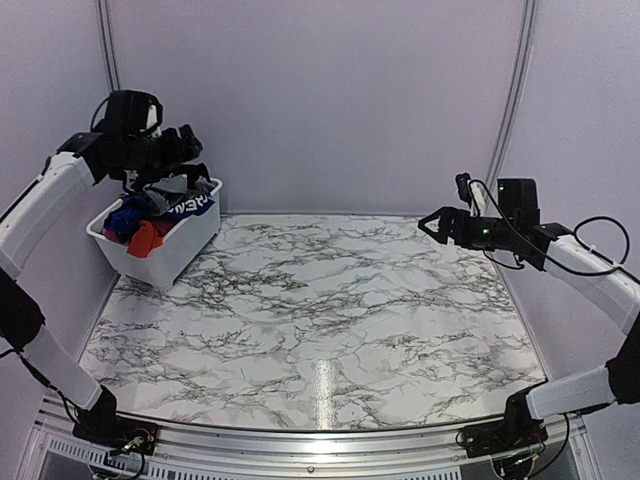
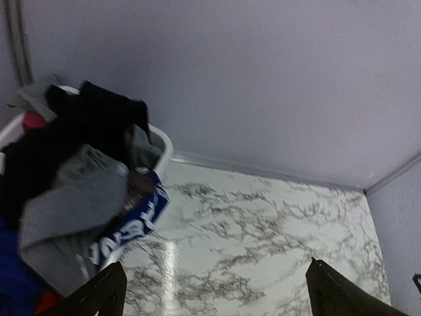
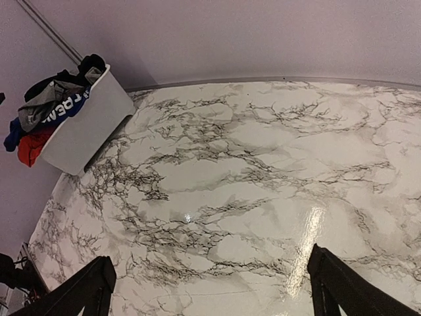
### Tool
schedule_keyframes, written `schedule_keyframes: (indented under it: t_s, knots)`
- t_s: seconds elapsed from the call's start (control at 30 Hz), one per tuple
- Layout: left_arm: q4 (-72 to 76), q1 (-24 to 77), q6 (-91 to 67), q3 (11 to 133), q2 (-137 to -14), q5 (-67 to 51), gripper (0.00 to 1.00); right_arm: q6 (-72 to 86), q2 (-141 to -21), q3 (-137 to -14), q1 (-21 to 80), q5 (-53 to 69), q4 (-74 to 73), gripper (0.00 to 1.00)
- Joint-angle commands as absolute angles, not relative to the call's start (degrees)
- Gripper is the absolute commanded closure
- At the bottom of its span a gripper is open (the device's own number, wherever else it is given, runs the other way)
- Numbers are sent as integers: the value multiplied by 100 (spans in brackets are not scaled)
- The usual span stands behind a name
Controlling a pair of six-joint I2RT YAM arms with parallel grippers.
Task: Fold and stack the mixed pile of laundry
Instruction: Pick up the crumpled T-shirt from the bin.
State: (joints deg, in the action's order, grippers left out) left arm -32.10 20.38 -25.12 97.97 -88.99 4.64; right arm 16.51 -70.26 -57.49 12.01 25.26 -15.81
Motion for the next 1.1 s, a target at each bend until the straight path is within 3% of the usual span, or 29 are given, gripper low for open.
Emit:
schedule_keyframes:
  t_s: [0.0, 0.3, 0.53, 0.67, 0.83, 0.9, 1.07]
  knots:
    - [-3647, 1251, -2695, 10197, -8670, 777, 1, 1781, -7102, -5865, 1150, 2872, -1160, 1]
    - [-3861, -165, -2435, 10796, -9508, 433, 1, 1765, -7337, -5973, 1143, 3079, -1127, 2]
    - [-3904, -285, -2048, 11389, -10412, 295, 1, 1749, -7558, -6154, 1143, 3183, -1152, 1]
    - [-3921, -283, -1997, 11597, -10786, 41, 6, 1772, -7665, -6212, 1142, 3221, -1154, 2]
    - [-3949, -274, -1943, 11602, -11167, -268, 20, 1793, -7724, -6264, 1143, 3204, -1134, 2]
    - [-3947, -284, -1916, 11614, -11262, -299, 30, 1795, -7734, -6283, 1143, 3190, -1142, 2]
    - [-3952, -278, -1908, 11865, -11323, -236, 71, 1789, -7724, -6315, 1134, 3151, -1179, 2]
